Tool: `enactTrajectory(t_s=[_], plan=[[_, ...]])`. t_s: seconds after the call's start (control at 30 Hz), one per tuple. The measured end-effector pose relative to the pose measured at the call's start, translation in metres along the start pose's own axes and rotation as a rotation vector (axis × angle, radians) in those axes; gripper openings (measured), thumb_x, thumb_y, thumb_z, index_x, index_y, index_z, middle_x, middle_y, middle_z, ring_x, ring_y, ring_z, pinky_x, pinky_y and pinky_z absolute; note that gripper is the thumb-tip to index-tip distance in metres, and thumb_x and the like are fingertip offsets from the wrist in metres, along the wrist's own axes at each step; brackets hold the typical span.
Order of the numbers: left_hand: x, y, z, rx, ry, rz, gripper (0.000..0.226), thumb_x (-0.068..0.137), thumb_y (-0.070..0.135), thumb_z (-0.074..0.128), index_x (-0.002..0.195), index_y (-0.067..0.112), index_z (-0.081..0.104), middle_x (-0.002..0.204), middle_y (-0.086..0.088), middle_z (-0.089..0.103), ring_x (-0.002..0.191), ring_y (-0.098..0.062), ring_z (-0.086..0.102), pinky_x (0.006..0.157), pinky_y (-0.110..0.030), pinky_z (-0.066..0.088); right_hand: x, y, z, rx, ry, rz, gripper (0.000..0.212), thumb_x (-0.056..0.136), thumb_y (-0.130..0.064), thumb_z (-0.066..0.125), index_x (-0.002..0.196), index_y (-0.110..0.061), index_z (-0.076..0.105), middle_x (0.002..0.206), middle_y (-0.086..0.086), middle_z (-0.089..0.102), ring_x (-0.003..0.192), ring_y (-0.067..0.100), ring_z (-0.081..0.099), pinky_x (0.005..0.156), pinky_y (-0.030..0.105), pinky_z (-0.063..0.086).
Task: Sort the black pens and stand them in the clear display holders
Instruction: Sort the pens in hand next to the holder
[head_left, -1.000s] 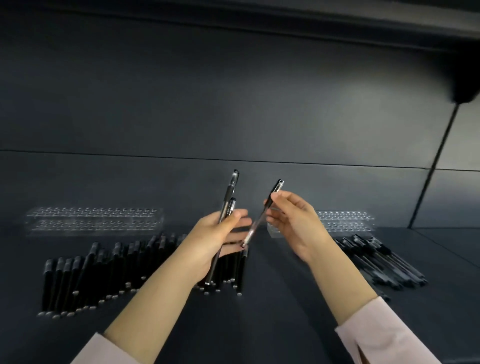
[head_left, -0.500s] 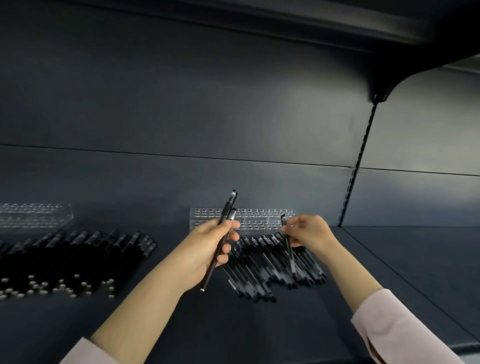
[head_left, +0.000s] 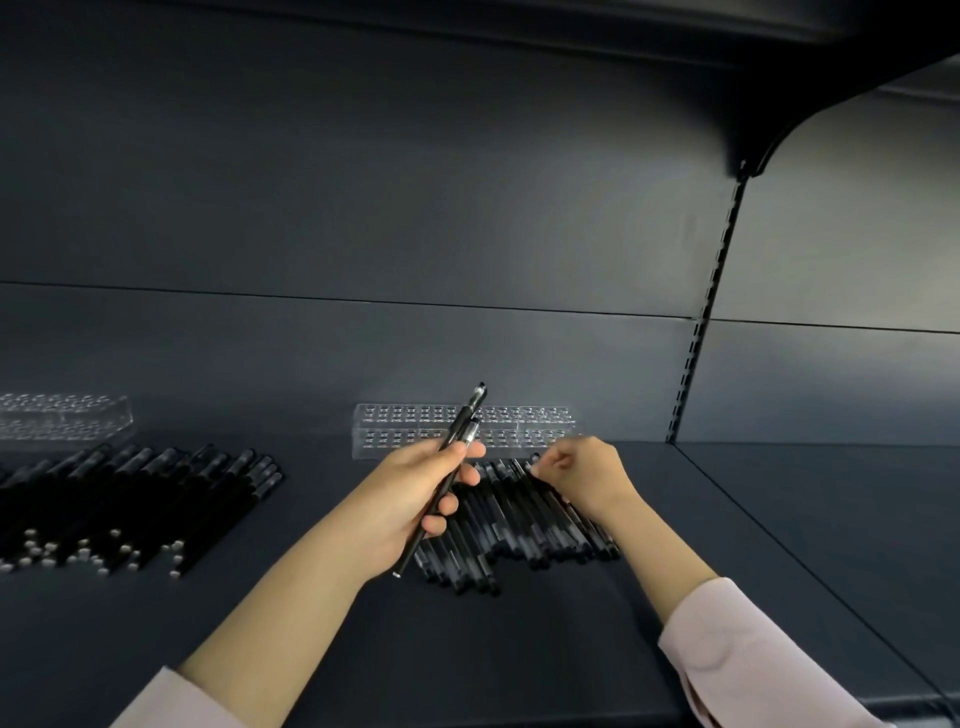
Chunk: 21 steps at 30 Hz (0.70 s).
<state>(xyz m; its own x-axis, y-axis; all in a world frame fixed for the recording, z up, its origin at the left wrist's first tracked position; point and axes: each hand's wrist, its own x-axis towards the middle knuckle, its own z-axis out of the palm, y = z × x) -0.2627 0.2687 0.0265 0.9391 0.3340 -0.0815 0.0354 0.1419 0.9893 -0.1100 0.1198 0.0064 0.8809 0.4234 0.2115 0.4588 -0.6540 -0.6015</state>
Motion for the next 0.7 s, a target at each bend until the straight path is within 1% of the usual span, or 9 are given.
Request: enactTrajectory(t_s=[0.07,0.13,0.2,0.3,0.37,0.43,0.5,0.6,0.7], plan=[[0.0,-0.001,0.004,0.022,-0.014,-0.006,0.022,0.101,0.022,0.052,0.111,0.012,0.068,0.079,0.001,0.059,0.049,-0.006,0.041,0.037,-0.017,0.028,-0.005,-0.006,-0.004,0.146,0.034,-0.012,0.028,0.09,-0.036,0.065,0.087,-0.01,0.073,0.082,-0.001,0.068,0.077,0.012,0.06,0.068,0.019,0.042],[0.0,-0.002,0.008,0.046,-0.032,-0.011,0.021,0.1,0.023,0.053,0.109,0.013,0.07,0.078,0.001,0.06,0.049,-0.006,0.041,0.038,-0.017,0.027,-0.011,-0.02,-0.008,0.508,-0.061,0.02,0.033,0.091,-0.041,0.061,0.092,-0.01,0.072,0.082,-0.001,0.067,0.073,0.011,0.056,0.066,0.022,0.044],[0.0,-0.002,0.014,0.065,-0.048,-0.01,0.021,0.1,0.024,0.054,0.107,0.014,0.071,0.077,0.001,0.06,0.048,-0.006,0.04,0.038,-0.016,0.026,-0.017,-0.034,-0.013,0.846,-0.229,0.055,0.031,0.092,-0.038,0.061,0.101,-0.01,0.071,0.089,0.0,0.068,0.077,0.011,0.058,0.069,0.025,0.045],[-0.002,-0.002,0.019,0.076,-0.061,-0.002,0.02,0.1,0.024,0.054,0.104,0.015,0.072,0.074,0.002,0.06,0.047,-0.006,0.04,0.037,-0.016,0.025,-0.023,-0.044,-0.015,1.059,-0.345,0.018,0.02,0.092,-0.024,0.062,0.102,-0.007,0.065,0.086,0.005,0.066,0.075,0.014,0.059,0.069,0.024,0.047],[-0.003,-0.002,0.02,0.086,-0.068,-0.003,0.02,0.1,0.024,0.055,0.105,0.014,0.072,0.075,0.002,0.06,0.047,-0.005,0.039,0.037,-0.016,0.025,-0.025,-0.048,-0.015,1.179,-0.314,0.028,0.013,0.092,-0.016,0.062,0.097,-0.005,0.064,0.08,0.006,0.065,0.069,0.015,0.06,0.066,0.022,0.052],[-0.003,-0.002,0.019,0.101,-0.064,-0.012,0.02,0.1,0.024,0.055,0.106,0.014,0.071,0.075,0.002,0.06,0.048,-0.006,0.04,0.038,-0.016,0.025,-0.023,-0.048,-0.021,1.318,-0.187,0.063,0.009,0.092,-0.012,0.061,0.096,-0.004,0.064,0.08,0.006,0.063,0.068,0.013,0.06,0.067,0.021,0.055],[-0.004,-0.002,0.015,0.112,-0.055,-0.018,0.02,0.099,0.022,0.055,0.105,0.014,0.072,0.075,0.003,0.062,0.049,-0.007,0.041,0.038,-0.017,0.026,-0.014,-0.042,-0.033,1.435,-0.036,0.127,0.016,0.093,-0.009,0.059,0.104,0.002,0.061,0.081,0.007,0.061,0.067,0.012,0.058,0.066,0.02,0.056],[-0.005,-0.002,0.008,0.113,-0.04,-0.02,0.019,0.099,0.021,0.056,0.103,0.014,0.073,0.075,0.002,0.064,0.05,-0.008,0.044,0.039,-0.019,0.03,-0.002,-0.028,-0.051,1.334,0.125,0.226,0.022,0.093,-0.01,0.057,0.111,0.002,0.062,0.082,0.006,0.058,0.063,0.009,0.052,0.063,0.022,0.051],[-0.006,-0.001,0.002,0.105,-0.018,-0.026,0.019,0.099,0.022,0.056,0.104,0.014,0.073,0.074,0.003,0.066,0.051,-0.008,0.049,0.042,-0.02,0.035,0.006,-0.014,-0.047,0.817,0.06,0.171,0.022,0.092,-0.013,0.062,0.108,0.002,0.067,0.08,0.006,0.06,0.063,0.012,0.049,0.065,0.022,0.047]])
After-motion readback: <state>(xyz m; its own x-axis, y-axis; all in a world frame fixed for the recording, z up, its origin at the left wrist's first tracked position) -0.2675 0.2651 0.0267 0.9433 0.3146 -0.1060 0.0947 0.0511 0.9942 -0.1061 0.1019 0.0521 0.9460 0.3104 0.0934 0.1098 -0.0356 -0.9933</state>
